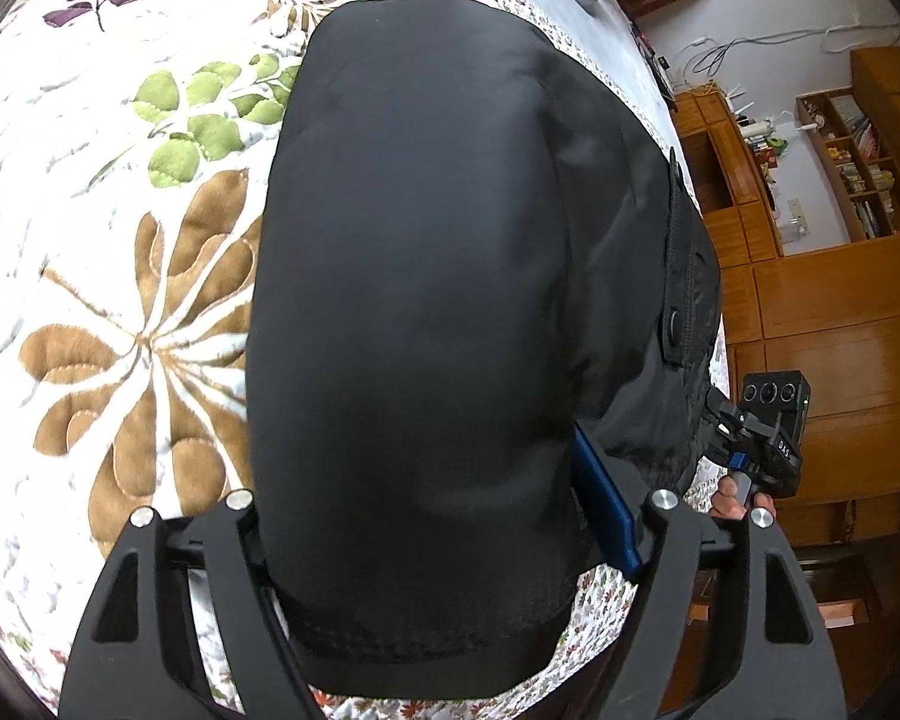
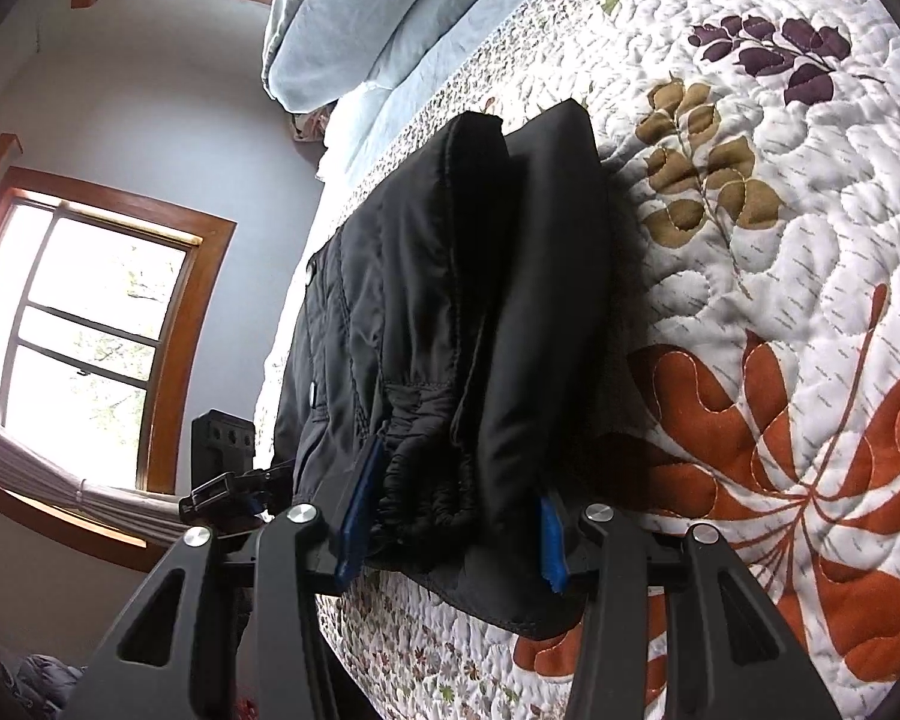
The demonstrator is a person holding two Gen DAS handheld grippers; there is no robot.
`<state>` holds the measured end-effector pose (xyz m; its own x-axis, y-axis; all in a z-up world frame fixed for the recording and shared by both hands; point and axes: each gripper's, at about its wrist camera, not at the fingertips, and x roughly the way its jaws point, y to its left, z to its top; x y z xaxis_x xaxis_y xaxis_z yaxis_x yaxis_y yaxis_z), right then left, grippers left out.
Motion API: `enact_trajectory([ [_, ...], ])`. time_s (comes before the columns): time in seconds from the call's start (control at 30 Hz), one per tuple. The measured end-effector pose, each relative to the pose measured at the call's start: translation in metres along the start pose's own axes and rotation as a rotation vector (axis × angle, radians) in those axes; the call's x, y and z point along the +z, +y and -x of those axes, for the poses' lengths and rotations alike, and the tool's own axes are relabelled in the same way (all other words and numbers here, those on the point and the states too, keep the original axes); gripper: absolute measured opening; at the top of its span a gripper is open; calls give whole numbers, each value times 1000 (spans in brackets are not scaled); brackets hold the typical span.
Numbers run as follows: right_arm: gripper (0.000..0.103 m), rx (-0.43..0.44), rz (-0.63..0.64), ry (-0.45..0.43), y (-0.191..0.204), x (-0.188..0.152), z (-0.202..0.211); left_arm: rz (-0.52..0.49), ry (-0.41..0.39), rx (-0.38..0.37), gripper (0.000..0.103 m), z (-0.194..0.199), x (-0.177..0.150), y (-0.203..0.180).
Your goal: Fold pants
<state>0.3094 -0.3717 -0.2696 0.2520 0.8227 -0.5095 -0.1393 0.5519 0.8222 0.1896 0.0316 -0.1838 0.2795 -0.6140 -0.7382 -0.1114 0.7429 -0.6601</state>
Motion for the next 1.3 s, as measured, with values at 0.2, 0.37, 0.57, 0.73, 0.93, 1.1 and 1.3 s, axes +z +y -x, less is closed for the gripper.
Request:
enact_trajectory([
  [0.2, 46, 4, -7, -6, -2, -5, 2, -3, 1, -4, 76, 13, -8, 14],
  [0.37, 46, 4, -15, -7, -5, -6, 2, -4, -1, -5, 77, 19, -12, 20],
  [0.57, 47, -2, -19, -9, -3, -7, 2, -1, -2, 2, 79, 22, -16, 23],
  [0.73, 62, -4, -44, -25, 0, -7, 6, -9, -10, 17, 80, 23, -12, 16],
  [0.93, 80, -36, -51, -54, 6, -15, 24, -13, -36, 75, 89, 41, -22, 17],
  [1.1, 80, -60, -61, -80, 15, -26, 43, -27, -74, 130, 91, 69, -33, 21],
  [1.3, 80, -27, -15, -113, 36, -41, 56, -10, -96, 141, 91, 92, -47, 41],
])
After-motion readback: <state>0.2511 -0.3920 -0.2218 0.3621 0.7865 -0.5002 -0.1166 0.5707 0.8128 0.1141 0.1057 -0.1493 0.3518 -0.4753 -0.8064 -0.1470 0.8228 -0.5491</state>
